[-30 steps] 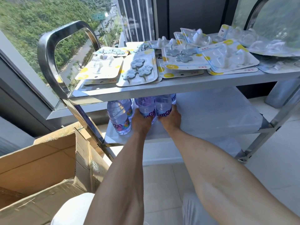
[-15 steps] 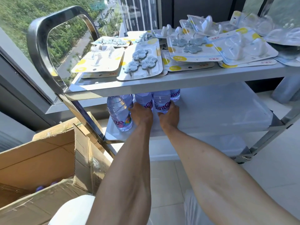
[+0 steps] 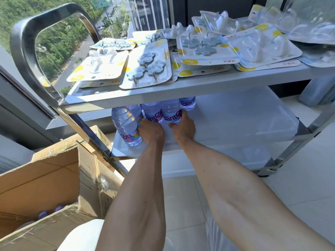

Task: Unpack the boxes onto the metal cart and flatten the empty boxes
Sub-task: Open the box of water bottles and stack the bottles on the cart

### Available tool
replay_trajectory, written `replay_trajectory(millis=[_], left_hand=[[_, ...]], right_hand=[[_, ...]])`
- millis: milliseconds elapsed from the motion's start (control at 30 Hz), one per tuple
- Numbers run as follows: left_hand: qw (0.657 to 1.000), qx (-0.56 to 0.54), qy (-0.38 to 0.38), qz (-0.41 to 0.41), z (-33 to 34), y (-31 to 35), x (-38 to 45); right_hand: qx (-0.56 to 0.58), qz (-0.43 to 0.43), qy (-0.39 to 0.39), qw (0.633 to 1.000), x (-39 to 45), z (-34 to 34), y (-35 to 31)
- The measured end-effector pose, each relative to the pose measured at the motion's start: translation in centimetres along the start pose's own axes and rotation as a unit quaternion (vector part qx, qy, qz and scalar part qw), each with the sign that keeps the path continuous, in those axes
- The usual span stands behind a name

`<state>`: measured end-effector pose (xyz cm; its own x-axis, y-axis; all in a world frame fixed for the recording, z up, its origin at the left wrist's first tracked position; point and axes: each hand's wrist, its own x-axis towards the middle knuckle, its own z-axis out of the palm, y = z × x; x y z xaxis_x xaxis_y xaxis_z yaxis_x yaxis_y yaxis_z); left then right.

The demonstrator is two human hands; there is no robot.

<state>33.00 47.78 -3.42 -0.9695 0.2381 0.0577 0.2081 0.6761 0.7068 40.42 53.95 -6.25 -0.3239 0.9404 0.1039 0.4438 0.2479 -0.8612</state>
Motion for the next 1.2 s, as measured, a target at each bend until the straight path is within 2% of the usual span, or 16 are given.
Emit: replay_trajectory(millis=[133, 300, 500, 700, 800, 933, 1033, 1200], left_hand=[[1.000, -0.001, -0.009, 0.010, -0.2, -0.7, -0.4], [1.000, 0.002, -0.023, 0.018, -0.3, -0.7, -0.8], [1.000, -0.004, -0.011, 0.022, -0.3, -1.1, -0.8], [0.999, -0.022, -0.018, 0.025, -0.2, -1.3, -0.5], [0.998, -0.018, -0.048, 0.025, -0.5, -1.1, -1.2], [0.993, -0.022, -0.070, 0.088, -1.5, -1.4, -3.2], [0.991, -0.002, -0.086, 0.105, -3.2, -2.1, -4.7], [0.978, 0.099, -0.141, 0.114, -7.2, -3.3, -6.5]], right_hand=[[-0.015, 0.038, 0.017, 0.999, -0.1, 0.6, -0.2], [-0.049, 0.042, 0.027, 0.998, -0.1, 0.7, -0.2], [-0.103, 0.020, -0.018, 0.994, 1.4, 0.6, -0.4], [-0.085, 0.010, -0.042, 0.995, 1.5, 0.9, -0.5], [-0.078, 0.008, -0.034, 0.996, 0.6, 0.6, -0.9], [-0.059, 0.027, -0.017, 0.998, -1.4, -0.6, -1.6], [-0.071, 0.033, -0.016, 0.997, -3.4, -2.0, -1.8], [-0.156, 0.035, -0.053, 0.986, -7.5, -4.0, -2.7]])
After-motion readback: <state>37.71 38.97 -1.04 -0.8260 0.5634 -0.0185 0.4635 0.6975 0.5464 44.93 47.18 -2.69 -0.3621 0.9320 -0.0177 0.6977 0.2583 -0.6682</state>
